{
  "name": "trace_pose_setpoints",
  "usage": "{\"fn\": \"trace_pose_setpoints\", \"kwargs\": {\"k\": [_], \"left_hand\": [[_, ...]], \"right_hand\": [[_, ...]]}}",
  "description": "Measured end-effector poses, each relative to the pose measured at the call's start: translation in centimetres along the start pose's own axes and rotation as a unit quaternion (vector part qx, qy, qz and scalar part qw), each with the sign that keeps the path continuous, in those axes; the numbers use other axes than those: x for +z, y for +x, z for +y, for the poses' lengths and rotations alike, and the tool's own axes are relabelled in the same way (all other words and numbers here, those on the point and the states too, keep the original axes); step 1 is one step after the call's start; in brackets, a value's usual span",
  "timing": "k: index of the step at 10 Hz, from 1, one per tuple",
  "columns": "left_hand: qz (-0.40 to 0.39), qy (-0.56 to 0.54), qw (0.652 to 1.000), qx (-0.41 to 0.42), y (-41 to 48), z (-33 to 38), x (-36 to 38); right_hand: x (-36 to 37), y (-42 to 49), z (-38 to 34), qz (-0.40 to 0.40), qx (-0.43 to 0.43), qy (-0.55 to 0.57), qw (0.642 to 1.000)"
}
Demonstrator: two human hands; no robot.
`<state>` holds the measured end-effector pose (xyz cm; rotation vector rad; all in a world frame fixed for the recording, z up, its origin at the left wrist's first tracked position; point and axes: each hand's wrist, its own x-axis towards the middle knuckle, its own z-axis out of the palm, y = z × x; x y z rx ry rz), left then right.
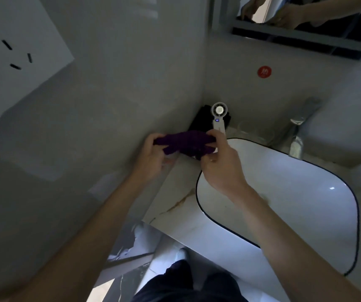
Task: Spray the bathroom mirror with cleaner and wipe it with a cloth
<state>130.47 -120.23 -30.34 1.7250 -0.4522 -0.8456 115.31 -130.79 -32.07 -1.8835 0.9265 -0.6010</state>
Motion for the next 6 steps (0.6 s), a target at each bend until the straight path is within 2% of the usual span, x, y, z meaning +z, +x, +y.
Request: {"fn": "trace_pose_setpoints", "kwargs": {"k": [1, 2, 3, 4, 5, 6], "left_hand": [[-0.005, 0.015, 0.999, -0.039, 0.0, -4.8, -1.0], [-0.008, 0.058, 0.990, -0.132, 0.1, -10.9, -1.6], [-0.047, 0.114, 0.962, -0.244, -0.6, -16.6, -2.2], [-0.094, 0.228, 0.930, -0.272, -2.4, -21.1, -4.0], [-0.122, 0.275, 0.918, -0.257, -3.4, -22.4, -5.3], [-0.129, 0.319, 0.903, -0.258, -2.7, -22.3, -5.8]], "right_hand": [[3.9, -2.9, 2.2, -0.048, 0.078, 0.036, 0.995], [8.9, -5.7, 4.6, -0.141, 0.175, 0.045, 0.973], [13.0, -8.4, 7.2, -0.240, 0.298, 0.035, 0.923], [15.2, -11.2, 10.0, -0.326, 0.394, 0.001, 0.859], [15.5, -12.6, 12.3, -0.348, 0.372, -0.043, 0.859], [15.1, -11.9, 13.8, -0.325, 0.361, -0.043, 0.873]]}}
